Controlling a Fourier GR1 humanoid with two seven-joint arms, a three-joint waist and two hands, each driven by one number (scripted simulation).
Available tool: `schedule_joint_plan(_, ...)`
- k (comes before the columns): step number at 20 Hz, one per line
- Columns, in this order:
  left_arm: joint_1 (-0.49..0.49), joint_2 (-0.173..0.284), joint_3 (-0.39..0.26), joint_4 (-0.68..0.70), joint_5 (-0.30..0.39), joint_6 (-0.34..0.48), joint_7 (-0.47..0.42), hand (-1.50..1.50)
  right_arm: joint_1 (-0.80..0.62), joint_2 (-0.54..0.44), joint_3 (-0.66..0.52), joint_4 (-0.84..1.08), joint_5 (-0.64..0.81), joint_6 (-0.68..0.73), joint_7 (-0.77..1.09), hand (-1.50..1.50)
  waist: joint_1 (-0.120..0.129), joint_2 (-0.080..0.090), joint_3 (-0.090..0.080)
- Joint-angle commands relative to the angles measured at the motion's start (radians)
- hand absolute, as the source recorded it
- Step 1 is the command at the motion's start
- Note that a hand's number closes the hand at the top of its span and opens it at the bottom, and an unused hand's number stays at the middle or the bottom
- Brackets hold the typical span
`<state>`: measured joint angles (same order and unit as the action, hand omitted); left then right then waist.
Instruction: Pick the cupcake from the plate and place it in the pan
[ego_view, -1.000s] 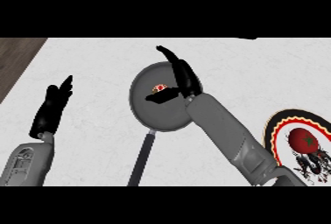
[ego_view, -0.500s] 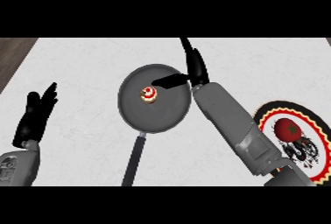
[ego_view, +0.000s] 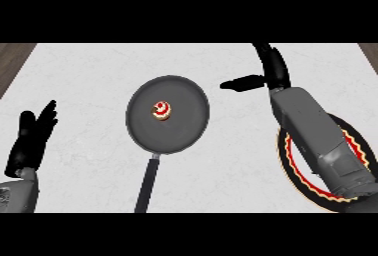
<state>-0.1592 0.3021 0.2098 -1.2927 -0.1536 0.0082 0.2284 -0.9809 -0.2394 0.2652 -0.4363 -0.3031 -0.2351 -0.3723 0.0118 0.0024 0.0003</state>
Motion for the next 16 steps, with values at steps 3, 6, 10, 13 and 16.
schedule_joint_plan(3,0.036,0.001,0.008,-0.017,-0.003,0.002,-0.007,0.0,0.07,-0.187,-0.056,-0.024,-0.015,0.23,-0.052,-1.5,-0.008,-0.001,0.0)
schedule_joint_plan(6,0.063,0.031,0.033,-0.048,0.027,-0.038,-0.011,0.0,0.103,-0.237,-0.07,0.01,0.005,0.297,-0.101,-1.5,0.002,0.0,0.0)
schedule_joint_plan(10,-0.014,0.002,0.019,0.048,0.001,-0.008,-0.019,0.0,0.054,-0.295,-0.102,0.054,0.025,0.407,-0.084,-1.5,0.001,0.004,0.0)
schedule_joint_plan(13,0.025,0.03,0.037,-0.001,0.019,-0.036,-0.035,0.0,0.08,-0.379,-0.128,0.09,0.033,0.482,-0.154,-1.5,0.008,0.005,0.0)
schedule_joint_plan(16,-0.031,0.014,0.02,0.045,-0.005,-0.019,-0.02,0.0,0.082,-0.372,-0.143,0.126,0.07,0.475,-0.196,-1.5,0.005,0.006,0.0)
